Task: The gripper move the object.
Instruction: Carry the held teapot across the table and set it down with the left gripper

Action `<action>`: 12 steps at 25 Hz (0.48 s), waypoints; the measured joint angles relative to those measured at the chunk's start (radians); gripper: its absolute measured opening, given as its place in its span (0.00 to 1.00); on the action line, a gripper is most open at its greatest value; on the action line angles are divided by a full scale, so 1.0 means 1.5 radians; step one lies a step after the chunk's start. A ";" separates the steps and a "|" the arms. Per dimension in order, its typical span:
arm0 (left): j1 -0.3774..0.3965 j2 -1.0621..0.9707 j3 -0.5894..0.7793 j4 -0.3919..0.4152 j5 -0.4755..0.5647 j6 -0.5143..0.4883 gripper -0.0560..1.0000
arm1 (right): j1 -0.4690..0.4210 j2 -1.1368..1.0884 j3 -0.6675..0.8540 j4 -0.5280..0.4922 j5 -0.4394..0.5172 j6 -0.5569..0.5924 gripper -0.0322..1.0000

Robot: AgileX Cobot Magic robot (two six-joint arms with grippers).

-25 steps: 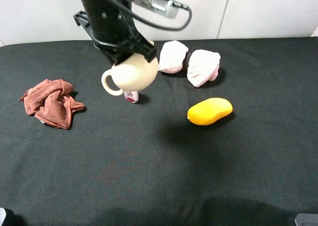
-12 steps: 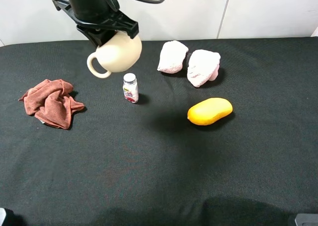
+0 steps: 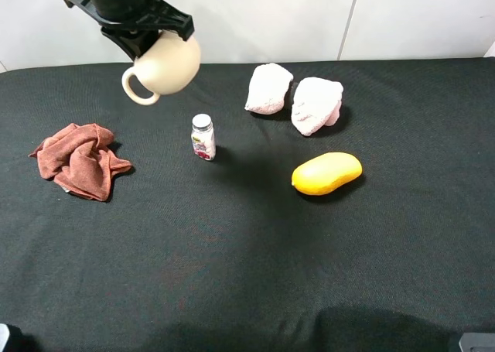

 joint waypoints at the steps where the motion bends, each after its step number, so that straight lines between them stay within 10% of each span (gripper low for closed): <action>1: 0.008 0.000 0.000 0.004 -0.004 0.000 0.08 | 0.000 0.000 0.000 0.000 0.000 0.000 0.70; 12: 0.083 0.032 -0.001 0.022 -0.027 0.000 0.08 | 0.000 0.000 0.000 0.000 0.000 0.000 0.70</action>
